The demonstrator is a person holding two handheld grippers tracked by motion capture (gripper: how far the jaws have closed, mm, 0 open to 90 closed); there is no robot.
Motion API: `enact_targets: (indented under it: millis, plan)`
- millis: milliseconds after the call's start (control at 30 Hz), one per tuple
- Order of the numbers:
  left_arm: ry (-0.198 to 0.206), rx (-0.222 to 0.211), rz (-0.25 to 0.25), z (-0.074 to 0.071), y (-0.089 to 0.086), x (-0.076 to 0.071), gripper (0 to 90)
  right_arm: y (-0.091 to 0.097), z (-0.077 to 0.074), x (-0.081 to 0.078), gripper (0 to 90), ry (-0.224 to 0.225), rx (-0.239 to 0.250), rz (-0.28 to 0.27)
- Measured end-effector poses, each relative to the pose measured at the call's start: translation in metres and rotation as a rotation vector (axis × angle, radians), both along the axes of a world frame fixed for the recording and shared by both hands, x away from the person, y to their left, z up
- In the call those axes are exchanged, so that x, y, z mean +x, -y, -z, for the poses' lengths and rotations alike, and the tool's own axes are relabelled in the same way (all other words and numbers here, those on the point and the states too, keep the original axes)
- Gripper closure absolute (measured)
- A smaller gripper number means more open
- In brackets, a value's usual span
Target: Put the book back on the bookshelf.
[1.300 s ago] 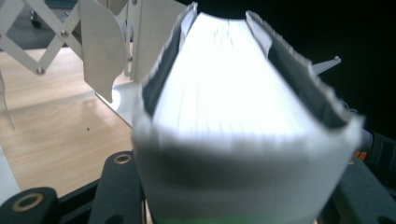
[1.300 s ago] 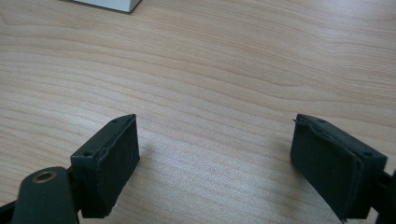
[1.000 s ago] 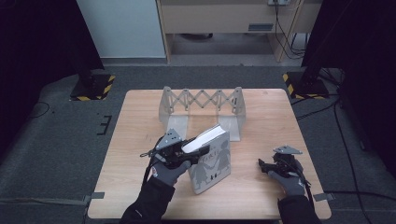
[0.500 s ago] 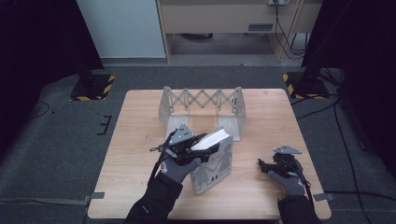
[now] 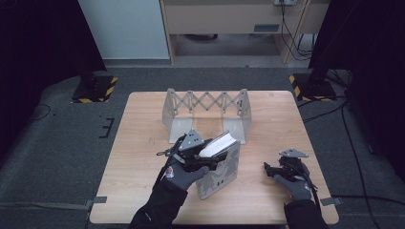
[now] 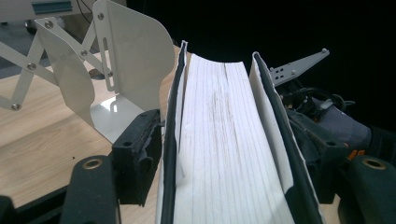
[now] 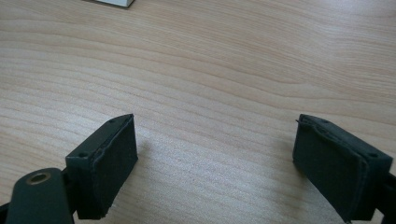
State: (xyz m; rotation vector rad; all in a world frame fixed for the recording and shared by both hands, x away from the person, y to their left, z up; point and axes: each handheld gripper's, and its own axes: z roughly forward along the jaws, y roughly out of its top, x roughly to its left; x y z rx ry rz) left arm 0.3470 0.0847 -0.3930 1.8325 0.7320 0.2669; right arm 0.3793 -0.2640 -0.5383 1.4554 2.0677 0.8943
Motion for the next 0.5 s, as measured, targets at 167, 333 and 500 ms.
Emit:
enact_targets:
  millis: [167,333,500]
  plan:
    - [0.014,-0.008,-0.011,0.0005,0.0013,-0.0028,36.3,0.0001,0.0001,0.0001,13.7,0.0,-0.001,-0.001]
    - [0.013,-0.005,-0.008,-0.0003,0.0033,-0.0064,48.0,0.0,0.0001,0.0001,13.7,0.0,0.0,-0.001]
    - [0.023,-0.005,-0.029,-0.0002,0.0045,-0.008,49.9,0.0001,0.0,0.0001,13.6,-0.001,0.003,0.0]
